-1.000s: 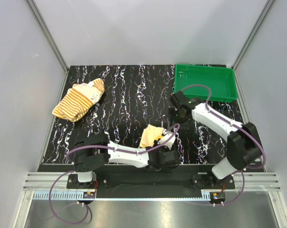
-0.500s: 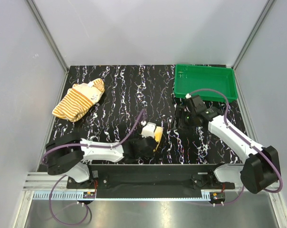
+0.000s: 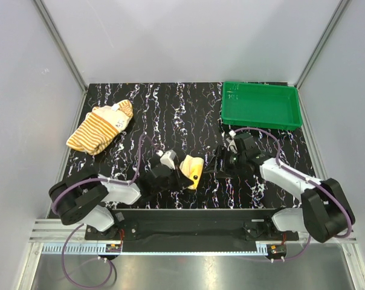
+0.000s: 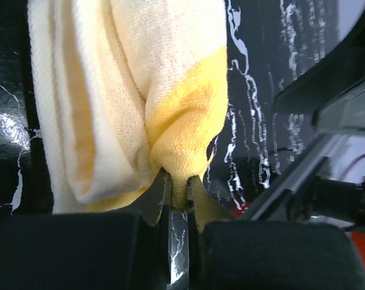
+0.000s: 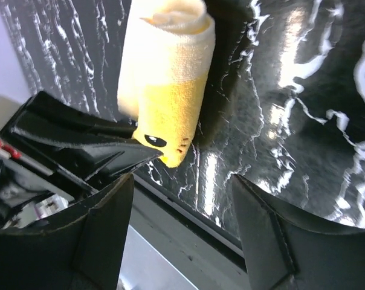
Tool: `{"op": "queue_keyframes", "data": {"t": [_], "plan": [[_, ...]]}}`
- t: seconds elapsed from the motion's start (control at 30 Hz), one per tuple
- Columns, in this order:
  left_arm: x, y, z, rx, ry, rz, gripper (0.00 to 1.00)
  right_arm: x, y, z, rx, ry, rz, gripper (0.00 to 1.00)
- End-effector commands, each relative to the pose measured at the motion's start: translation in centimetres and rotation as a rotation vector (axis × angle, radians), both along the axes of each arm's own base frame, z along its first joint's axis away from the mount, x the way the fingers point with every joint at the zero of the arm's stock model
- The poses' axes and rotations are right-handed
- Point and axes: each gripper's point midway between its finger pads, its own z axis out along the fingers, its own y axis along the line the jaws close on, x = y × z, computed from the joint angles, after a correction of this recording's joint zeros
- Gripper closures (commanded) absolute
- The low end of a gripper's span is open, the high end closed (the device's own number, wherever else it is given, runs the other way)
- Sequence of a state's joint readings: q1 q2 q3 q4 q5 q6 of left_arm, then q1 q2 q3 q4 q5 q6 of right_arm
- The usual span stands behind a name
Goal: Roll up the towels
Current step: Roll the towel
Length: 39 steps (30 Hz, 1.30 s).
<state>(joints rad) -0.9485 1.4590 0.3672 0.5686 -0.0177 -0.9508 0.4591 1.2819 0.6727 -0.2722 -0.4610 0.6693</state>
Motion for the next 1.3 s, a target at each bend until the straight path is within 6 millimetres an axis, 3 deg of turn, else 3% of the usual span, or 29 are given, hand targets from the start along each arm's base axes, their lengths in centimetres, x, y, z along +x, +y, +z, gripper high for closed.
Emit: {"op": "queue_keyframes", "data": {"t": [0.0, 0.37, 0.63, 0.77, 0.9, 0.97, 1.07, 1.13, 1.27], "plan": [[-0.2, -1.0, 1.2, -0.175, 0.071, -0.035, 1.0, 0.7, 2.4, 0.7, 0.164, -0.043, 0.045, 0.28], [-0.1, -0.4, 1.2, -0.384, 0.171, -0.056, 1.0, 1.9, 4.0, -3.1, 0.193, -0.038, 0.078, 0.28], [-0.2, 0.0, 1.0, -0.43, 0.197, -0.053, 1.0, 1.8, 5.9, -5.7, 0.191, -0.009, 0.108, 0.33], [0.0, 0.2, 0.8, -0.435, 0.209, -0.056, 1.0, 1.6, 6.8, -6.5, 0.189, 0.002, 0.124, 0.43], [0.2, 0.3, 0.8, -0.433, 0.21, -0.062, 1.0, 1.5, 7.3, -6.6, 0.185, -0.001, 0.134, 0.62], [0.2, 0.3, 0.8, -0.424, 0.201, -0.069, 0.97, 1.5, 7.2, -6.5, 0.179, -0.005, 0.128, 0.72], [0.2, 0.5, 0.4, -0.382, 0.197, -0.072, 0.79, 1.5, 6.7, -6.8, 0.145, 0.012, 0.107, 0.79], [0.1, 0.8, 0.2, -0.355, 0.192, -0.07, 0.65, 1.8, 6.5, -6.6, 0.12, 0.014, 0.092, 0.8], [-0.1, 2.1, -0.8, -0.238, 0.175, -0.044, 0.56, 1.8, 5.3, -7.2, 0.015, 0.047, 0.069, 0.84]]}}
